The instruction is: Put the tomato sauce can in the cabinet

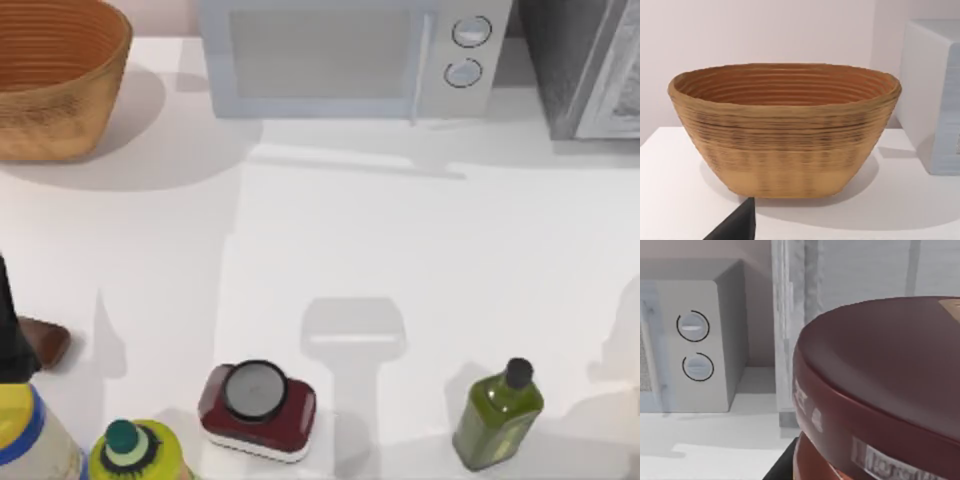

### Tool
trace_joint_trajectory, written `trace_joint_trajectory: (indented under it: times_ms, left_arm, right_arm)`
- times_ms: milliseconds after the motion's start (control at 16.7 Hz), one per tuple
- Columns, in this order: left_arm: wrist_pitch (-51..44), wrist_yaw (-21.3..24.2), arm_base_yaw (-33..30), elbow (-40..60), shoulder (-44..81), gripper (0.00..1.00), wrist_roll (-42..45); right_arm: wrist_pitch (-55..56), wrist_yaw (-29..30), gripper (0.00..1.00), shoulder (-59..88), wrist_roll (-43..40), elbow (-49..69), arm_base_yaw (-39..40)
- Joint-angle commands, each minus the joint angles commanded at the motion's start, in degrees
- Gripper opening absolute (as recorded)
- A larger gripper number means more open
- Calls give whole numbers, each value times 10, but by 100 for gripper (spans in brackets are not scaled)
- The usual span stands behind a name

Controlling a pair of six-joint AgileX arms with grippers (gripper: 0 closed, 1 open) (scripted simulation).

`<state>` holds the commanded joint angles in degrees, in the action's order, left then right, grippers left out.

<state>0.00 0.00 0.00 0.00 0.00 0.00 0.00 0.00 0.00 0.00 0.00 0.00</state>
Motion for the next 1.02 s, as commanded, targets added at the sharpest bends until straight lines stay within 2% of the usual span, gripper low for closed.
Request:
trace_joint_trajectory:
  times_ms: [240, 480, 720, 1020]
  left_arm:
    - [0, 0, 0, 0, 0, 100, 0]
    - [0, 0, 0, 0, 0, 100, 0]
    - [0, 0, 0, 0, 0, 100, 0]
    - [0, 0, 0, 0, 0, 100, 0]
  right_arm:
    - [-1, 0, 0, 9, 0, 7, 1]
    - [-30, 16, 0, 86, -15, 92, 8]
    - [-82, 40, 0, 221, -32, 271, 24]
    - [-161, 74, 0, 427, -37, 571, 50]
